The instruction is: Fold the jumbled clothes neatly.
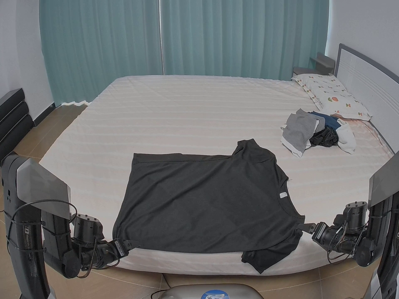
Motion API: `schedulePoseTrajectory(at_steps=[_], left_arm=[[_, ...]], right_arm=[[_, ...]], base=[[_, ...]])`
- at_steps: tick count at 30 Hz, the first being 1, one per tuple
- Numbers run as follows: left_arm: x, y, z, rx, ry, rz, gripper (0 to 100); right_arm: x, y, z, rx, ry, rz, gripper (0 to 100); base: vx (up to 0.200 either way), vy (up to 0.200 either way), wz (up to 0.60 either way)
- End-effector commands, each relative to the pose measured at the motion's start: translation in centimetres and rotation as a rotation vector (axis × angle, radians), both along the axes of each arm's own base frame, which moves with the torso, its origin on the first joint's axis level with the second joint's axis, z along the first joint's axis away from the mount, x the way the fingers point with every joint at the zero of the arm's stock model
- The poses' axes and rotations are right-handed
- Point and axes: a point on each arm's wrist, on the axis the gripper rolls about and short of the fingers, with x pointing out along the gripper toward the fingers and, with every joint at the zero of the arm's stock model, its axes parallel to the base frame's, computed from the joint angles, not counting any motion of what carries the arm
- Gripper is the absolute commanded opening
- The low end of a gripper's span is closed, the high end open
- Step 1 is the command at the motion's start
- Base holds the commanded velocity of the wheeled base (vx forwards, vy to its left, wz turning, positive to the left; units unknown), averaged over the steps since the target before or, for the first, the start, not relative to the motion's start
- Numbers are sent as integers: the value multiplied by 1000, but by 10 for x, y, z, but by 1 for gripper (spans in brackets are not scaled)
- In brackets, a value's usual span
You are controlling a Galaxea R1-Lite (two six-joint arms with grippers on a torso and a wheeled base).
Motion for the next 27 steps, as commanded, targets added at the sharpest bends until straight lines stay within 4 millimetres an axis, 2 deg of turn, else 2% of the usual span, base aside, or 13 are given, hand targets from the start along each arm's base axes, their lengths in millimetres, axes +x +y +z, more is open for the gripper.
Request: schedulePoseTrajectory(at_steps=[1,5,16,19,27], left_arm=[[2,0,-2,5,-3,7,100],[9,0,-4,50,-25,52,100],[11,1,-9,68,-16,70,100],[24,1,-14,70,-44,87,100],[26,2,-16,97,-48,112,100]], right_arm=[[0,1,-1,0,-2,7,100],[-1,2,-1,1,0,11,100],[0,3,-4,-1,12,13,100],[0,3,-4,-1,12,15,100],[0,3,-4,-1,10,15,100]], base=[[0,0,0],[0,0,0],[0,0,0],[0,0,0],[0,0,0]])
